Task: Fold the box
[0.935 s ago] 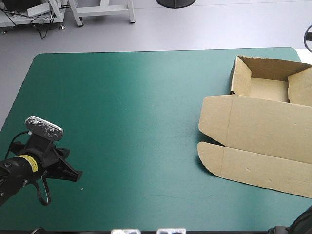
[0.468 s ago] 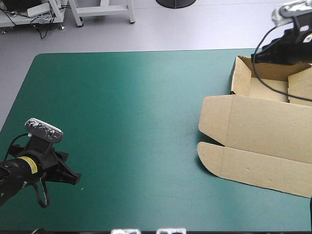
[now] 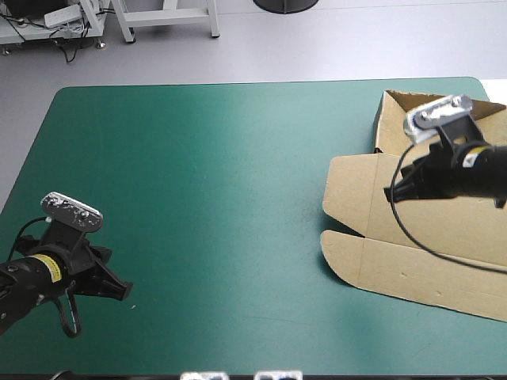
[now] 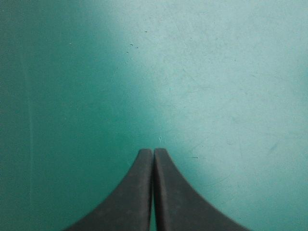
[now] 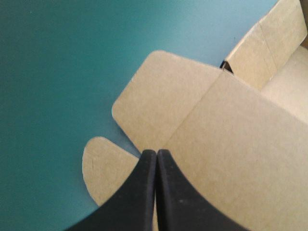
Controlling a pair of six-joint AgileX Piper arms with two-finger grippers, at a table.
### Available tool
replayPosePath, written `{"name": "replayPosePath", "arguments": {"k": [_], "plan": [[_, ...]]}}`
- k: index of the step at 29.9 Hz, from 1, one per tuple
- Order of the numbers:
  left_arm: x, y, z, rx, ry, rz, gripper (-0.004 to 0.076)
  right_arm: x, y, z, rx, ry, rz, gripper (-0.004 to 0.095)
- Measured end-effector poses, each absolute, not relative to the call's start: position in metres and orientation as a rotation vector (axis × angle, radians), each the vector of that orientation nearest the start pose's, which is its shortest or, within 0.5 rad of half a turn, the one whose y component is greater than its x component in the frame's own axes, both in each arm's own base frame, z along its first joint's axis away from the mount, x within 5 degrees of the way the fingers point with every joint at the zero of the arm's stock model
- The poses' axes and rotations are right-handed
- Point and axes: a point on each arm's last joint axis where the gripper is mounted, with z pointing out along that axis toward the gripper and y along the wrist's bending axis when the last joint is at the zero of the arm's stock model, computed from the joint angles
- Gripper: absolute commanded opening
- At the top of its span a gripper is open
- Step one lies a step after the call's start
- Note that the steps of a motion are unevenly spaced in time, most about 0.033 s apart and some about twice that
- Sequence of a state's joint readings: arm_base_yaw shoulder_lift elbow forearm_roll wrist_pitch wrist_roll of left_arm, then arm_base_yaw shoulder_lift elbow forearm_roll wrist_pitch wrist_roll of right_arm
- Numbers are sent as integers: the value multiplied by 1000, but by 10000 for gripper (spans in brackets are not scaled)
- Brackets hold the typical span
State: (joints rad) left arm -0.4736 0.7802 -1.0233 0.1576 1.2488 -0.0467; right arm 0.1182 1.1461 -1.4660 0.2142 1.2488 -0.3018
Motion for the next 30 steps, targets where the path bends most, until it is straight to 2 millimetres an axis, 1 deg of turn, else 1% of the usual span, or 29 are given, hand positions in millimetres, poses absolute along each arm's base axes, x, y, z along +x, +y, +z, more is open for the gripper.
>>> {"name": "replayPosePath", "arguments": {"k": [4, 8, 13, 17, 20, 24, 30], "plan": [[105, -41, 376, 527, 2431, -43, -9, 161, 36, 425, -499, 2378, 169, -20], [105, -42, 363, 541, 2478, -36, -9, 131, 31, 401, -480, 2411, 167, -20], [104, -45, 344, 559, 2546, -63, -9, 104, 27, 376, -454, 2435, 171, -20], [102, -47, 334, 566, 2587, -104, -9, 87, 25, 358, -445, 2447, 174, -20], [102, -49, 327, 569, 2602, -121, -9, 77, 24, 341, -453, 2462, 171, -20], [103, -50, 321, 577, 2511, -144, -9, 64, 22, 322, -434, 2389, 159, -20], [95, -46, 320, 560, 2394, -174, -9, 51, 20, 310, -412, 2289, 146, -20]]}}
